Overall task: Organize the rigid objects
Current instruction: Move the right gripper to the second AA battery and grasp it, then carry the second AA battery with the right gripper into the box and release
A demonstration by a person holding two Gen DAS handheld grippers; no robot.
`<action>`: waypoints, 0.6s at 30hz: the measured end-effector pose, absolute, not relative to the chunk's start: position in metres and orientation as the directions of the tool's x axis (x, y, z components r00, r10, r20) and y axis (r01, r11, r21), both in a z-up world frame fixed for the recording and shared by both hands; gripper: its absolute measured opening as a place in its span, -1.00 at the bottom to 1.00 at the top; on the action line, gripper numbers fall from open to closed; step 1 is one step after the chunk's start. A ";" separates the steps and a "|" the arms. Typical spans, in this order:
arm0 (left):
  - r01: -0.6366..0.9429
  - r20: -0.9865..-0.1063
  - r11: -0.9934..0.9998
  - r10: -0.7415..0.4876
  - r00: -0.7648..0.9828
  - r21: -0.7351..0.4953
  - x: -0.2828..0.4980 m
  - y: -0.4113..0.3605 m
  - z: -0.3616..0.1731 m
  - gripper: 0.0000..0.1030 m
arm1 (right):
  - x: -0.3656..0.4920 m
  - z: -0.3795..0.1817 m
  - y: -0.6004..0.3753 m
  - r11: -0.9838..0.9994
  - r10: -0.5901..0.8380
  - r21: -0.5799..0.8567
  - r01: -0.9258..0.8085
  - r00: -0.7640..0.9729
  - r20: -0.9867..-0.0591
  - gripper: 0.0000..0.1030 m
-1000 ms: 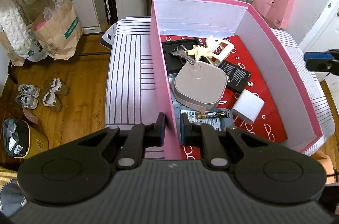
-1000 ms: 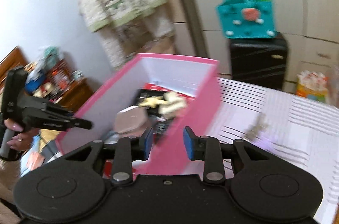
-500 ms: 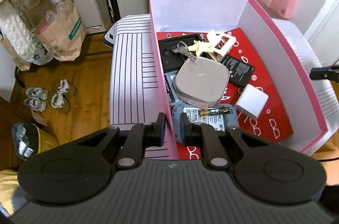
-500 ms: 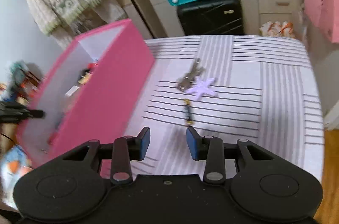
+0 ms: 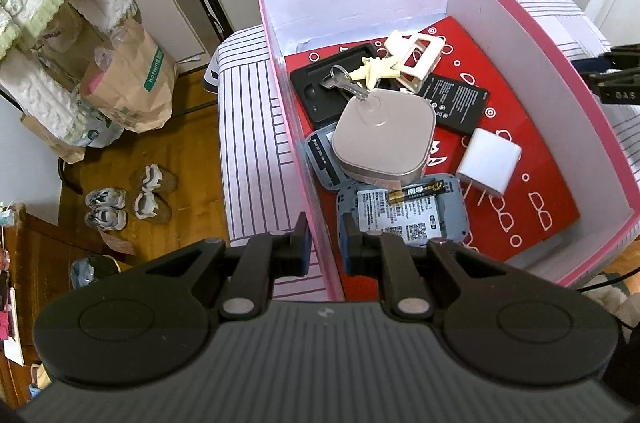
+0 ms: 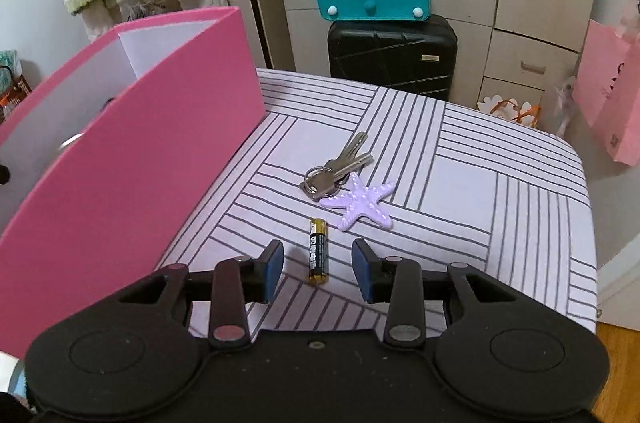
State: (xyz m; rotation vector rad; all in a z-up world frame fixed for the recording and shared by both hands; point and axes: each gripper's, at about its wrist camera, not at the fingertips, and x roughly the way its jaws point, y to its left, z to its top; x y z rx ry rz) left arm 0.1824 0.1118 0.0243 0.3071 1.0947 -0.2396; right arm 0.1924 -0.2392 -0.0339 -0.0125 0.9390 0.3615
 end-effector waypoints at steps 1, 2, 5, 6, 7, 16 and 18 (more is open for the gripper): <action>0.341 -0.897 0.931 -0.036 0.440 0.129 0.182 0.111 0.024 -0.75 | 0.194 -0.036 -0.237 0.941 0.292 0.137 -0.311 0.537 -0.792 -0.17; 0.343 -0.897 0.930 -0.034 0.441 0.133 0.181 0.111 0.024 -0.75 | 0.195 -0.039 -0.235 0.942 0.286 0.131 -0.308 0.538 -0.793 -0.17; 0.344 -0.894 0.928 -0.031 0.447 0.141 0.180 0.110 0.023 -0.75 | 0.198 -0.046 -0.233 0.947 0.275 0.123 -0.298 0.548 -0.790 -0.17; 0.344 -0.894 0.929 -0.031 0.446 0.139 0.180 0.110 0.023 -0.75 | 0.198 -0.046 -0.231 0.948 0.266 0.110 -0.299 0.553 -0.789 -0.18; 0.345 -0.893 0.928 -0.031 0.448 0.141 0.179 0.110 0.024 -0.75 | 0.197 -0.046 -0.228 0.949 0.253 0.090 -0.302 0.559 -0.790 -0.25; 0.349 -0.890 0.926 -0.035 0.455 0.142 0.178 0.110 0.024 -0.75 | 0.181 -0.038 -0.221 0.955 0.249 0.096 -0.280 0.585 -0.772 -0.78; 0.352 -0.889 0.924 -0.033 0.458 0.147 0.177 0.109 0.024 -0.75 | 0.175 -0.033 -0.219 0.955 0.258 0.106 -0.278 0.597 -0.760 -0.78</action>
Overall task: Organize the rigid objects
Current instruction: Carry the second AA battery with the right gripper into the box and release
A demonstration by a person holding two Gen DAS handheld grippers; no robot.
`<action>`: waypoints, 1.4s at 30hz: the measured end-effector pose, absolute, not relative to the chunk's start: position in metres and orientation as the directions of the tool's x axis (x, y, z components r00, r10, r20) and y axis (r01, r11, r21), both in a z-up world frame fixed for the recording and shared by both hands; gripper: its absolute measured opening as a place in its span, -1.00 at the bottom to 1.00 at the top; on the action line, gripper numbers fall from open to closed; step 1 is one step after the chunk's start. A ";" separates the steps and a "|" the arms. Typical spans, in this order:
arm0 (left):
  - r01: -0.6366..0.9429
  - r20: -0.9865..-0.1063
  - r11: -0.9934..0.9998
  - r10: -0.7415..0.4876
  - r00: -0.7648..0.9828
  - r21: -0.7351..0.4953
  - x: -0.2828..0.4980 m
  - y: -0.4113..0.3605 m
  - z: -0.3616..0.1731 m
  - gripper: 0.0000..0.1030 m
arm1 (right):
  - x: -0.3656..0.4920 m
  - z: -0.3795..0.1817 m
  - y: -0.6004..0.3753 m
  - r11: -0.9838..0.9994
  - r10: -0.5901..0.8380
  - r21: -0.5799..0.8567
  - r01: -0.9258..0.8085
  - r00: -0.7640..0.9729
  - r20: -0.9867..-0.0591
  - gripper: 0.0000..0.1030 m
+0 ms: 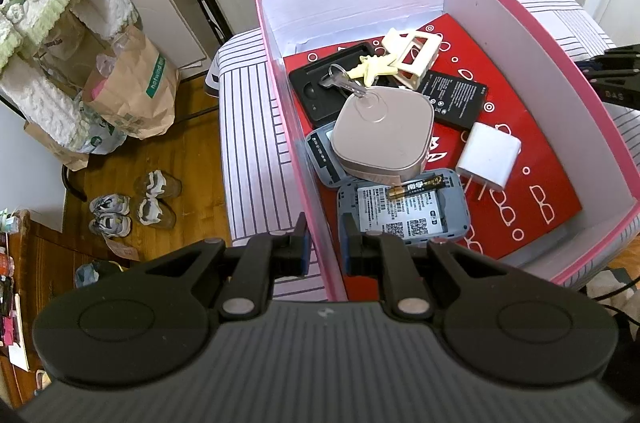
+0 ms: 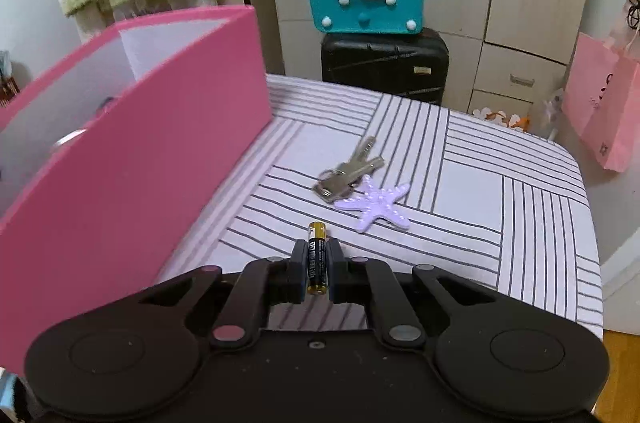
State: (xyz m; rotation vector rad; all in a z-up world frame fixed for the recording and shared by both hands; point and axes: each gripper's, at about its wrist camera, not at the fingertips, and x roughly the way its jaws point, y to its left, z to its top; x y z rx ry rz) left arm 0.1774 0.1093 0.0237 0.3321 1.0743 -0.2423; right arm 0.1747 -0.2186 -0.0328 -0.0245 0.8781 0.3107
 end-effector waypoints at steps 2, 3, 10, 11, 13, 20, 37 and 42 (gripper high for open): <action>0.355 -0.888 0.923 -0.034 0.459 0.148 0.177 0.109 0.024 -0.75 | 0.168 -0.025 -0.216 0.954 0.262 0.104 -0.281 0.613 -0.746 -0.78; 0.355 -0.888 0.923 -0.034 0.458 0.148 0.177 0.109 0.024 -0.75 | 0.166 -0.020 -0.215 0.952 0.269 0.108 -0.286 0.617 -0.739 -0.78; 0.372 -0.890 0.917 -0.044 0.454 0.145 0.179 0.111 0.024 -0.75 | 0.148 0.035 -0.200 0.918 0.384 0.193 -0.346 0.652 -0.654 -0.78; 0.374 -0.891 0.916 -0.046 0.452 0.142 0.179 0.111 0.024 -0.75 | 0.146 0.043 -0.197 0.909 0.405 0.205 -0.363 0.652 -0.641 -0.78; 0.377 -0.891 0.915 -0.048 0.451 0.142 0.180 0.111 0.023 -0.75 | 0.145 0.057 -0.189 0.885 0.454 0.231 -0.404 0.640 -0.620 -0.78; 0.390 -0.892 0.909 -0.048 0.449 0.147 0.182 0.111 0.022 -0.75 | 0.158 0.075 -0.147 0.786 0.592 0.313 -0.534 0.504 -0.629 -0.78; 0.390 -0.886 0.912 -0.075 0.458 0.125 0.180 0.116 0.022 -0.75 | 0.167 0.041 -0.086 0.741 0.498 0.196 -0.642 0.332 -0.801 -0.78; 0.384 -0.887 0.916 -0.078 0.456 0.117 0.181 0.116 0.023 -0.75 | 0.168 0.038 -0.083 0.741 0.464 0.138 -0.658 0.352 -0.813 -0.78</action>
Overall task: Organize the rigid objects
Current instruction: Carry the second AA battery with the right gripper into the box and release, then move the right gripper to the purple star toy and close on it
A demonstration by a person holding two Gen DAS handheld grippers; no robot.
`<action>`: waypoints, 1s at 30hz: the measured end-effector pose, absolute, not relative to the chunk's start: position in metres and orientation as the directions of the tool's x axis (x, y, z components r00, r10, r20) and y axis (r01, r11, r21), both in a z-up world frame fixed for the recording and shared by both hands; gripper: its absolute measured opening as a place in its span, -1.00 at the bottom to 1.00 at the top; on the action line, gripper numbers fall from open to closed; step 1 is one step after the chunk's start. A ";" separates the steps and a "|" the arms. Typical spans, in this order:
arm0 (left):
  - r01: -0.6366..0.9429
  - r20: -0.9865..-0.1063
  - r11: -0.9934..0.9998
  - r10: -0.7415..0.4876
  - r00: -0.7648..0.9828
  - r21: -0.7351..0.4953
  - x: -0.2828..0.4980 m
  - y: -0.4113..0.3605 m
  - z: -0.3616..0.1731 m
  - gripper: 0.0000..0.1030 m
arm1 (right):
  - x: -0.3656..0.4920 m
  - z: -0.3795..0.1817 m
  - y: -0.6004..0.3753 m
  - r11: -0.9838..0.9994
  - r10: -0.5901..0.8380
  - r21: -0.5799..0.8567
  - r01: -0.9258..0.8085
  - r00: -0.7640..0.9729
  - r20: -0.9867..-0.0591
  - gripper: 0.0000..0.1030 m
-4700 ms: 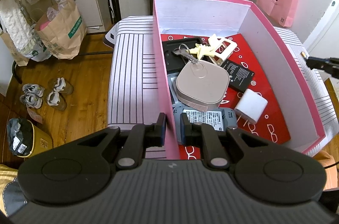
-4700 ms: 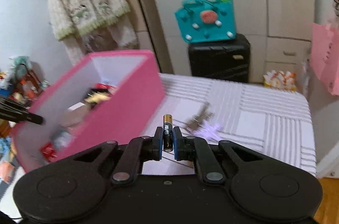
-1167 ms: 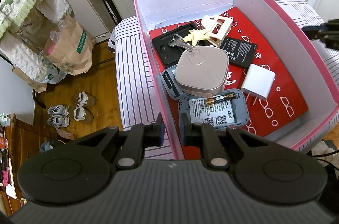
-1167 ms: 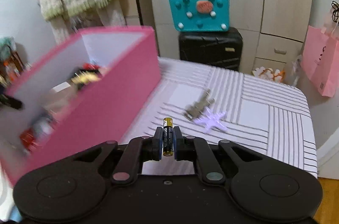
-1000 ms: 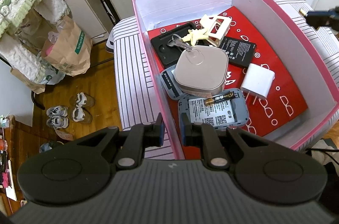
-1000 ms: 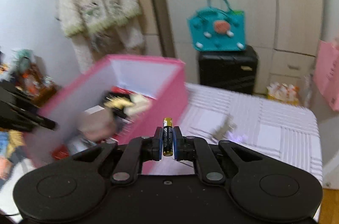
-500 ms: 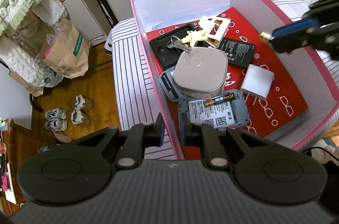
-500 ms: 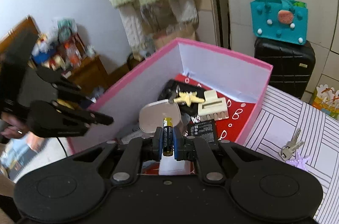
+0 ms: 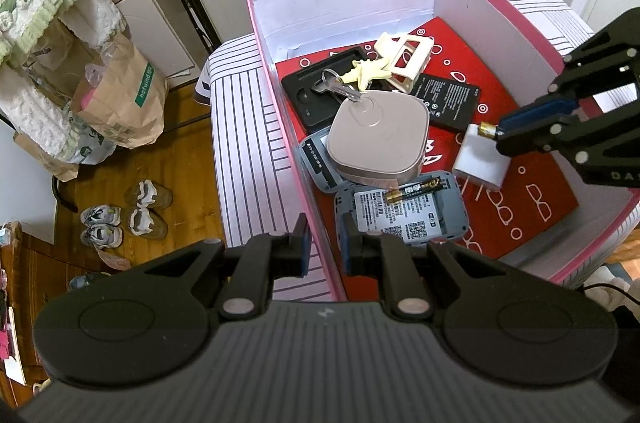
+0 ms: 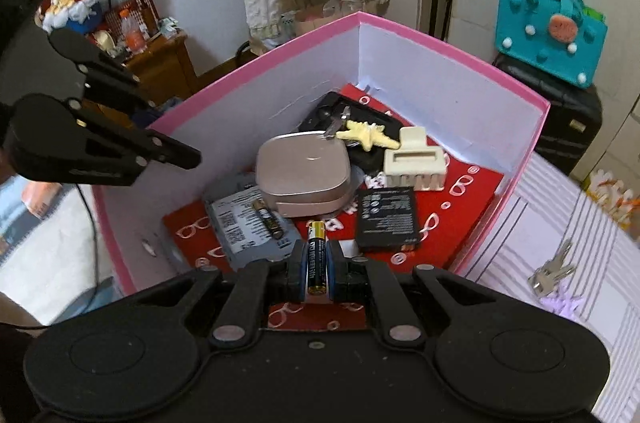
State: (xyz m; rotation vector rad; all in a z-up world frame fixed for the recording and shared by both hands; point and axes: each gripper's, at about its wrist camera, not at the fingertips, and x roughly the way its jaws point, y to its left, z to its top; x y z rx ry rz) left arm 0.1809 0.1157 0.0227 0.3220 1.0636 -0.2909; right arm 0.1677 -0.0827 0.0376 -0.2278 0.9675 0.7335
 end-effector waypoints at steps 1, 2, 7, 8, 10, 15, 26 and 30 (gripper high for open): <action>0.384 -0.887 0.916 -0.077 0.456 0.118 0.181 0.116 0.023 -0.75 | 0.167 0.038 -0.082 0.740 0.458 0.125 -0.661 0.359 -0.813 -0.77; 0.384 -0.887 0.916 -0.077 0.456 0.118 0.181 0.116 0.023 -0.75 | 0.168 0.038 -0.082 0.739 0.458 0.122 -0.662 0.361 -0.812 -0.76; 0.382 -0.887 0.917 -0.078 0.456 0.116 0.181 0.116 0.023 -0.75 | 0.168 0.047 -0.098 0.758 0.475 0.142 -0.637 0.389 -0.789 -0.71; 0.381 -0.887 0.917 -0.078 0.456 0.115 0.181 0.116 0.023 -0.75 | 0.168 0.050 -0.103 0.764 0.482 0.152 -0.627 0.398 -0.781 -0.68; 0.378 -0.886 0.919 -0.079 0.457 0.113 0.181 0.116 0.023 -0.75 | 0.167 0.058 -0.116 0.782 0.492 0.169 -0.600 0.427 -0.759 -0.63; 0.371 -0.885 0.922 -0.082 0.458 0.107 0.181 0.116 0.023 -0.75 | 0.163 0.070 -0.156 0.832 0.483 0.194 -0.520 0.506 -0.715 -0.47; 0.357 -0.886 0.928 -0.071 0.459 0.110 0.180 0.116 0.023 -0.75 | 0.161 0.043 -0.228 0.929 0.341 0.168 -0.331 0.581 -0.739 -0.18; 0.353 -0.886 0.929 -0.070 0.458 0.110 0.180 0.115 0.023 -0.75 | 0.166 0.023 -0.243 0.940 0.313 0.158 -0.303 0.575 -0.756 -0.10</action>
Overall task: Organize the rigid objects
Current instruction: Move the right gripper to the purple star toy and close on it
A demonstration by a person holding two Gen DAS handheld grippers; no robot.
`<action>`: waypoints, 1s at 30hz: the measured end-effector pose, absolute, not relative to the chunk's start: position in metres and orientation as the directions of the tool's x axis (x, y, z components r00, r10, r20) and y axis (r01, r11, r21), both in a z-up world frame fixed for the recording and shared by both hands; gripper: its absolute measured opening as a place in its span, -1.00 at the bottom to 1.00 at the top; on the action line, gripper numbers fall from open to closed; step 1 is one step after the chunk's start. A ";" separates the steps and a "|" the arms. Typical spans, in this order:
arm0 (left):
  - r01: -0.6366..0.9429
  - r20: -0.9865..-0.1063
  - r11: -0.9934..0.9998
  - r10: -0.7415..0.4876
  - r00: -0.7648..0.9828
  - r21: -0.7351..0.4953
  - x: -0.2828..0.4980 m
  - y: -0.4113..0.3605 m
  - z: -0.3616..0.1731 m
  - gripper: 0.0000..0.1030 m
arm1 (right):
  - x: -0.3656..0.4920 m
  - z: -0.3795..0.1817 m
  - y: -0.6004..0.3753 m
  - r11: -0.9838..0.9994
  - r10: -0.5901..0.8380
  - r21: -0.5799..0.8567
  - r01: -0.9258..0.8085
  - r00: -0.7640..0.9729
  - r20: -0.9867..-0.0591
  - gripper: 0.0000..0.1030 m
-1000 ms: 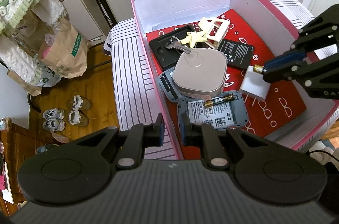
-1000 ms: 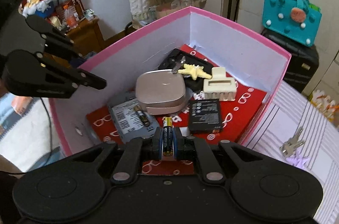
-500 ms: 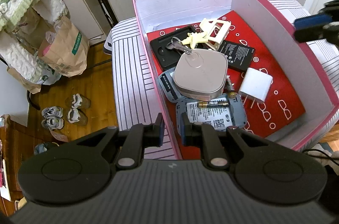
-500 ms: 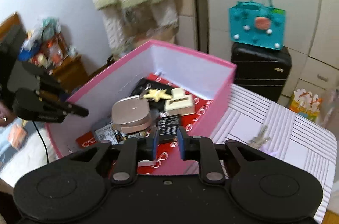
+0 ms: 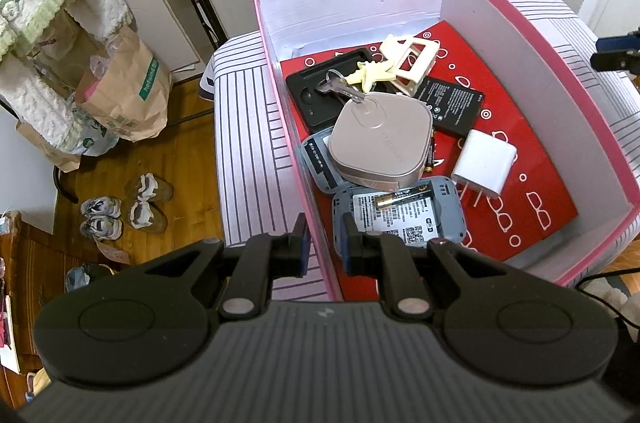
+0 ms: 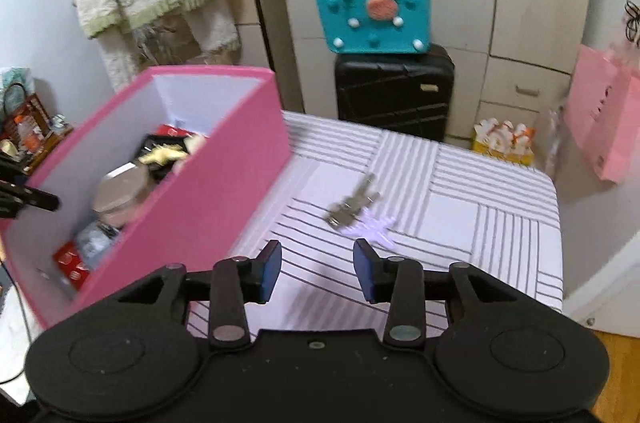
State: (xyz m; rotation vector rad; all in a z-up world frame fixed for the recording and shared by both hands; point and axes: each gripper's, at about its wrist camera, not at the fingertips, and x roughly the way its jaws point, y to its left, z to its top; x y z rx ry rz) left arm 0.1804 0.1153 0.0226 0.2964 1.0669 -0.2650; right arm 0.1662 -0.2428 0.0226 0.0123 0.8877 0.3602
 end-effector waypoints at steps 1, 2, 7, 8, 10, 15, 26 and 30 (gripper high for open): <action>0.351 -0.887 0.930 -0.071 0.457 0.107 0.180 0.116 0.023 -0.75 | 0.168 0.018 -0.245 0.940 0.313 0.161 -0.301 0.571 -0.759 -0.07; 0.349 -0.887 0.931 -0.071 0.456 0.104 0.181 0.116 0.023 -0.75 | 0.171 0.013 -0.247 0.939 0.317 0.169 -0.300 0.562 -0.764 -0.04; 0.349 -0.888 0.930 -0.064 0.456 0.112 0.181 0.115 0.023 -0.75 | 0.186 -0.017 -0.246 0.934 0.320 0.164 -0.316 0.543 -0.776 0.18; 0.348 -0.888 0.931 -0.062 0.455 0.113 0.181 0.115 0.023 -0.75 | 0.188 -0.022 -0.244 0.938 0.303 0.141 -0.316 0.553 -0.776 0.24; 0.344 -0.889 0.932 -0.062 0.454 0.111 0.182 0.115 0.023 -0.75 | 0.194 -0.030 -0.244 0.945 0.275 0.108 -0.308 0.573 -0.772 0.26; 0.346 -0.890 0.932 -0.061 0.452 0.112 0.183 0.115 0.023 -0.75 | 0.214 -0.043 -0.250 0.948 0.260 0.078 -0.308 0.611 -0.748 0.32; 0.334 -0.889 0.937 -0.067 0.452 0.100 0.182 0.115 0.022 -0.75 | 0.225 -0.059 -0.245 0.947 0.261 0.063 -0.316 0.636 -0.726 0.39; 0.331 -0.889 0.939 -0.068 0.453 0.097 0.182 0.116 0.022 -0.75 | 0.223 -0.054 -0.242 0.939 0.278 0.070 -0.337 0.620 -0.734 -0.25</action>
